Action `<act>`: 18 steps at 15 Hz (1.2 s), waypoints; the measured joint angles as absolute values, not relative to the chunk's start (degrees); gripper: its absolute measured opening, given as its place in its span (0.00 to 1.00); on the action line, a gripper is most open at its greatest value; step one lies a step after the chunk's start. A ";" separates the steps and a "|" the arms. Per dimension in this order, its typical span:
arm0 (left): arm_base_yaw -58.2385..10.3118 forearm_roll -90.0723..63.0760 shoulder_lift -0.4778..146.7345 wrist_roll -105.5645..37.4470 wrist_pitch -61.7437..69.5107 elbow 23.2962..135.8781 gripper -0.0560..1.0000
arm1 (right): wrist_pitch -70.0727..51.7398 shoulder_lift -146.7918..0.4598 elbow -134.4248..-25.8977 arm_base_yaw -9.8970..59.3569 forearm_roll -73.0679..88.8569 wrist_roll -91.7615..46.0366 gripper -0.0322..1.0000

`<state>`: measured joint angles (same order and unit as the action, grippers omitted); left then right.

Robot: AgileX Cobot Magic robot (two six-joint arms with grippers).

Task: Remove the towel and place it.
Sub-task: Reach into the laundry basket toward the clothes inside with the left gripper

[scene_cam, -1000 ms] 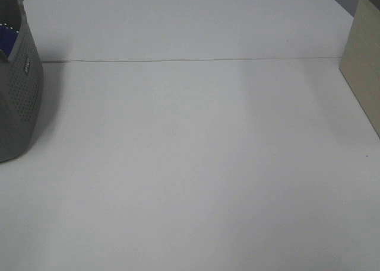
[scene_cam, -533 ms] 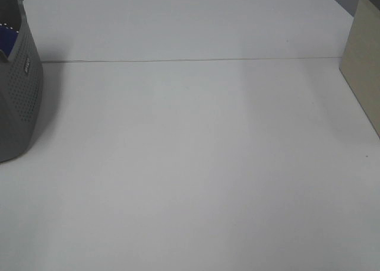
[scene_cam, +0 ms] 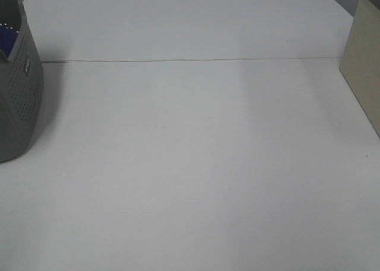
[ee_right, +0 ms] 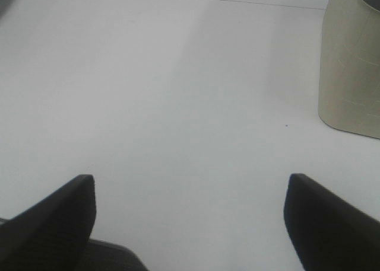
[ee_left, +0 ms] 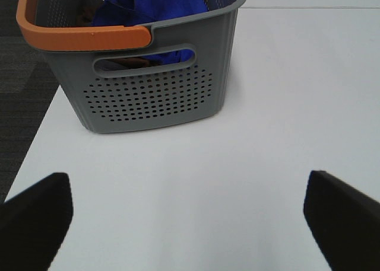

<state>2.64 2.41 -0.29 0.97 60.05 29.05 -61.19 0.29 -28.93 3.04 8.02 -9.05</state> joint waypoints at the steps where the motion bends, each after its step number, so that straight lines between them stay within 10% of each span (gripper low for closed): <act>1: 2.64 2.41 -0.29 0.97 60.05 29.05 0.99 | -61.19 0.29 -28.93 3.04 8.02 -9.05 0.84; 18: 2.64 1.89 -0.29 0.97 59.99 29.05 0.99 | -61.19 0.29 -28.93 3.04 8.02 -9.05 0.84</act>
